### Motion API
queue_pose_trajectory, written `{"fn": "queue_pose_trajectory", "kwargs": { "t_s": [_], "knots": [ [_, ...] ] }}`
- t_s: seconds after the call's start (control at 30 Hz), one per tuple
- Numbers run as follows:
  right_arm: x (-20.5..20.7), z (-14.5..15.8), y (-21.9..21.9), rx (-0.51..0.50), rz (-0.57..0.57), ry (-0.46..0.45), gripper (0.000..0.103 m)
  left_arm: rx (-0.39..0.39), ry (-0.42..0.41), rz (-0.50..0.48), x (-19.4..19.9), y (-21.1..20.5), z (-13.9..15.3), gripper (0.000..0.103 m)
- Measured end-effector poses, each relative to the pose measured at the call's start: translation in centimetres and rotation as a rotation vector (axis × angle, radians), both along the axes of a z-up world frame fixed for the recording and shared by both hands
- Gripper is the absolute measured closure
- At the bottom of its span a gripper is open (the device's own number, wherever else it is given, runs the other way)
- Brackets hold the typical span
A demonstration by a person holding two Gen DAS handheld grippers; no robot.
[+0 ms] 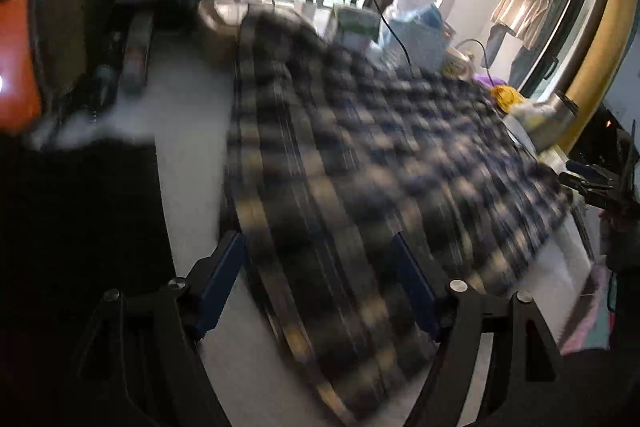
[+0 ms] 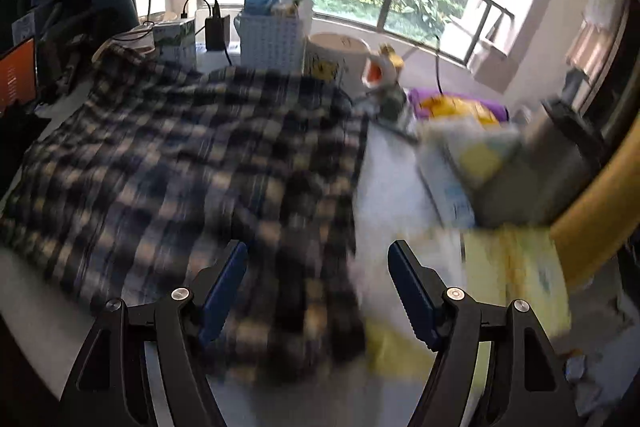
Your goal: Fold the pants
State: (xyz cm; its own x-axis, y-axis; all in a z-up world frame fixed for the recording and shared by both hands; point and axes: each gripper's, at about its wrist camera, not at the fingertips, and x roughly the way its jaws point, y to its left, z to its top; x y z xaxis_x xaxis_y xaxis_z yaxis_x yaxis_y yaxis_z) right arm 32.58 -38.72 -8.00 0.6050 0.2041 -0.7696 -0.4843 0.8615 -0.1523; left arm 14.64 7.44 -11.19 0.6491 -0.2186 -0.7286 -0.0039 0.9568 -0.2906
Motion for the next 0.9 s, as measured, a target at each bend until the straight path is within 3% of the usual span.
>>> {"fn": "queue_pose_trajectory", "kwargs": {
  "t_s": [0.1, 0.13, 0.17, 0.27, 0.33, 0.37, 0.4, 0.47, 0.5, 0.53, 0.63, 0.9],
  "knots": [
    [-1.7, -1.0, -1.3, 0.024, -0.016, 0.023, 0.028, -0.028, 0.058, -0.013, -1.8, -1.2, -1.8, 0.024],
    [-2.0, -1.4, -1.7, 0.041, -0.026, 0.032, 0.028, -0.022, 0.064, -0.019, -2.4, -1.9, -2.4, 0.018],
    [-2.0, -1.8, -2.0, 0.053, -0.037, 0.034, 0.028, 0.014, 0.030, -0.020, -2.9, -2.6, -2.3, 0.013],
    [-1.4, -3.0, -2.8, 0.128, -0.062, 0.045, 0.029, 0.127, 0.027, -0.036, -3.0, -4.7, -2.7, 0.012],
    [-0.9, -4.1, -3.1, 0.172, -0.079, 0.080, 0.052, 0.178, 0.024, -0.030, -3.2, -5.5, -2.9, 0.012],
    [-1.0, -4.5, -2.9, 0.187, -0.085, 0.087, 0.078, 0.184, 0.015, -0.020, -3.4, -5.7, -3.0, 0.016],
    [-1.1, -4.6, -2.8, 0.192, -0.087, 0.094, 0.078, 0.187, 0.002, -0.010, -3.5, -5.7, -3.0, 0.023],
    [-1.7, -4.6, -2.1, 0.195, -0.082, 0.089, 0.080, 0.220, -0.003, 0.017, -3.7, -5.4, -2.8, 0.076],
    [-2.1, -4.2, -1.8, 0.195, -0.081, 0.077, 0.080, 0.184, 0.008, 0.011, -3.6, -4.8, -2.7, 0.089],
    [-2.5, -3.7, -1.5, 0.200, -0.079, 0.063, 0.080, 0.115, 0.028, 0.005, -3.5, -3.9, -2.6, 0.095],
    [-3.7, -1.3, -1.1, 0.208, -0.076, 0.011, 0.081, 0.094, 0.003, 0.012, -4.3, -2.6, -1.3, 0.096],
    [-7.2, 5.0, -1.2, 0.207, -0.054, -0.094, 0.082, 0.003, -0.071, -0.018, -7.6, 0.6, 6.7, 0.096]
  ]
}}
